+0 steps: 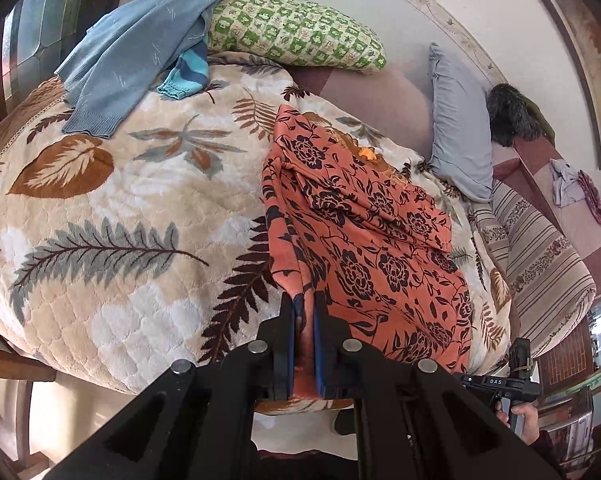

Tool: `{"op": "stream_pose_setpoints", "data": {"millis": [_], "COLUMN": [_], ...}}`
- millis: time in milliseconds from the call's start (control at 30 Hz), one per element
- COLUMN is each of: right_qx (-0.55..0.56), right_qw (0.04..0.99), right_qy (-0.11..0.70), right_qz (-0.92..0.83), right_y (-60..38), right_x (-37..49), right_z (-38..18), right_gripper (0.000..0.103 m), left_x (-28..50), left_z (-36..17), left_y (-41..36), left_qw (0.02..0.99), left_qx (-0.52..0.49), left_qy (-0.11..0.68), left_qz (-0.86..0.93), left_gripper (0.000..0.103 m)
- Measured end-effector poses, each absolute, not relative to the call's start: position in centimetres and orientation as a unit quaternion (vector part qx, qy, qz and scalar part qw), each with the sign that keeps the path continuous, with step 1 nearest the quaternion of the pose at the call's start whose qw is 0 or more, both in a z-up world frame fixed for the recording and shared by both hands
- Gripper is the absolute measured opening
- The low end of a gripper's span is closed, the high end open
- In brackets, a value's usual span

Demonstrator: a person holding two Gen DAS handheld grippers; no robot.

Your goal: Fold small clothes

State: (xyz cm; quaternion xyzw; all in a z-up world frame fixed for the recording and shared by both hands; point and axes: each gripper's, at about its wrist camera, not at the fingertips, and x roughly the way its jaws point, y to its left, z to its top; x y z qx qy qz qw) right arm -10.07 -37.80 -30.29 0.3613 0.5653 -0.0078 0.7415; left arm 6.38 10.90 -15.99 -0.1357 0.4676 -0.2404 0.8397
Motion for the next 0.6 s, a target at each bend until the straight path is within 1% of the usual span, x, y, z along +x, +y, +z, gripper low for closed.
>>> {"op": "stream_pose_setpoints", "data": {"millis": [33, 100, 267, 400, 500, 600], "right_qx": [0.354, 0.359, 0.412, 0.453, 0.456, 0.451], "right_qw": [0.746, 0.754, 0.775, 0.784, 0.795, 0.805], "right_qy": [0.564, 0.550, 0.473, 0.409, 0.385, 0.372], "right_qz": [-0.004, 0.013, 0.078, 0.111, 0.110, 0.097], "right_y": [-37.3, -37.0, -38.0, -39.7, -41.2, -42.6], "right_x": [-10.1, -10.2, -8.9, -6.2, -2.7, -0.2], "right_z": [-29.9, -28.5, -23.3, -19.4, -17.4, -16.2], "right_gripper": [0.009, 0.008, 0.007, 0.007, 0.007, 0.007], "left_x": [6.5, 6.8, 9.0, 12.6, 15.3, 14.9], "left_z": [-15.9, -15.6, -14.4, -12.6, -12.2, -12.7], "left_y": [11.0, 11.2, 12.2, 12.9, 12.6, 12.4], "left_qw": [0.840, 0.841, 0.845, 0.855, 0.846, 0.846], "left_qx": [-0.136, -0.138, -0.159, -0.162, -0.156, -0.139], "left_qy": [0.467, 0.465, 0.453, 0.438, 0.457, 0.466], "left_qz": [-0.240, -0.240, -0.235, -0.225, -0.226, -0.218], "left_gripper": [0.008, 0.008, 0.007, 0.007, 0.007, 0.007]}}
